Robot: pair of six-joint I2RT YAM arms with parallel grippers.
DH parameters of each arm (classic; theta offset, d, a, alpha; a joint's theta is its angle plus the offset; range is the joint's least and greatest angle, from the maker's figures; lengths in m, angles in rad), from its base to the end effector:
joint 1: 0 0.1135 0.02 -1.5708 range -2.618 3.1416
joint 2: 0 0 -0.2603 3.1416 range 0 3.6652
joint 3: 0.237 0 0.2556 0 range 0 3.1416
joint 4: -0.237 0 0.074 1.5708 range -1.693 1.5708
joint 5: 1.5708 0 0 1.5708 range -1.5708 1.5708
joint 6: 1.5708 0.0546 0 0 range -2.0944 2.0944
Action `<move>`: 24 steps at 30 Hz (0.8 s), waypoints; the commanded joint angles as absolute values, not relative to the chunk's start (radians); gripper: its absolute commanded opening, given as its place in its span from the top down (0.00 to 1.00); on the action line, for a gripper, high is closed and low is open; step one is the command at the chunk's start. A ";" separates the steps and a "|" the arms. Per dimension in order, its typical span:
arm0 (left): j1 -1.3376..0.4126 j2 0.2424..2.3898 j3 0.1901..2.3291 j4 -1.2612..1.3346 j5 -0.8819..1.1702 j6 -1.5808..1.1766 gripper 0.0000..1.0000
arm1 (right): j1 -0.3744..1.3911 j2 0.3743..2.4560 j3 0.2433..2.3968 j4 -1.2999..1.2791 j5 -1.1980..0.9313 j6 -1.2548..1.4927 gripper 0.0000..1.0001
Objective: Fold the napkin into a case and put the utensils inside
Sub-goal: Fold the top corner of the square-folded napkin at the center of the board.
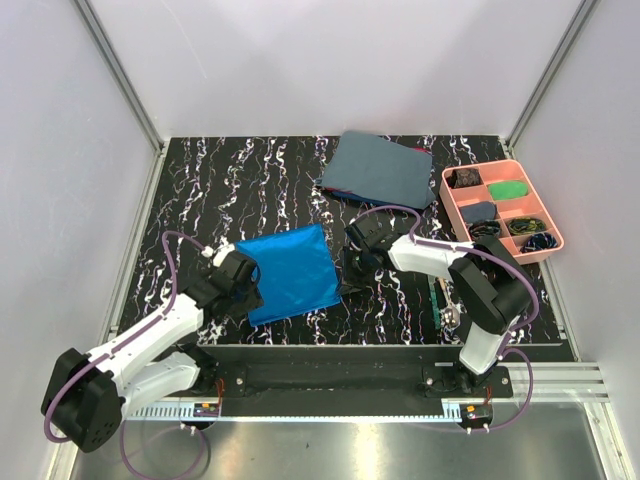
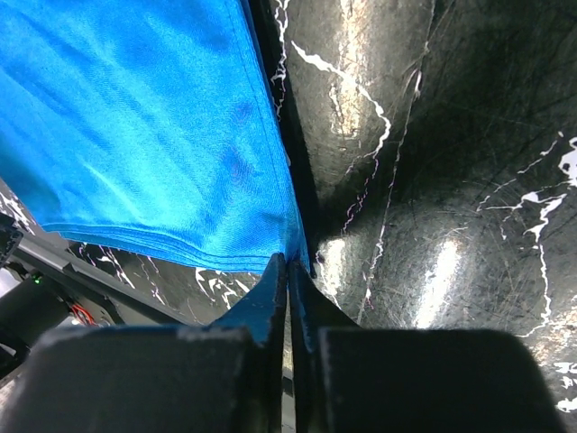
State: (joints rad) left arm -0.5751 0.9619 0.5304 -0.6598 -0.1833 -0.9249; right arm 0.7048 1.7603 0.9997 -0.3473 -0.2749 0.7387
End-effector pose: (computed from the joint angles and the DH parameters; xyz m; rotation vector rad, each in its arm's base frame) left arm 0.1571 -0.0900 0.1643 -0.5210 2.6053 -0.2640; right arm 0.2546 0.2360 0.1281 -0.0450 2.8808 0.7474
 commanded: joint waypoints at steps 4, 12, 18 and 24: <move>-0.578 0.957 0.574 -0.644 -0.221 -0.933 0.58 | 0.699 1.710 1.045 -0.365 -0.281 0.695 1.00; -0.578 1.017 0.591 -0.626 -0.222 -0.922 0.59 | 0.698 1.707 1.080 -0.396 -0.305 0.667 0.99; -0.578 1.023 0.546 -0.624 -0.230 -0.971 0.64 | 0.701 1.768 1.149 -0.348 -0.400 0.628 1.00; -0.580 1.025 0.499 -0.611 -0.238 -0.996 0.72 | 0.707 1.876 1.299 -0.301 -0.523 0.621 1.00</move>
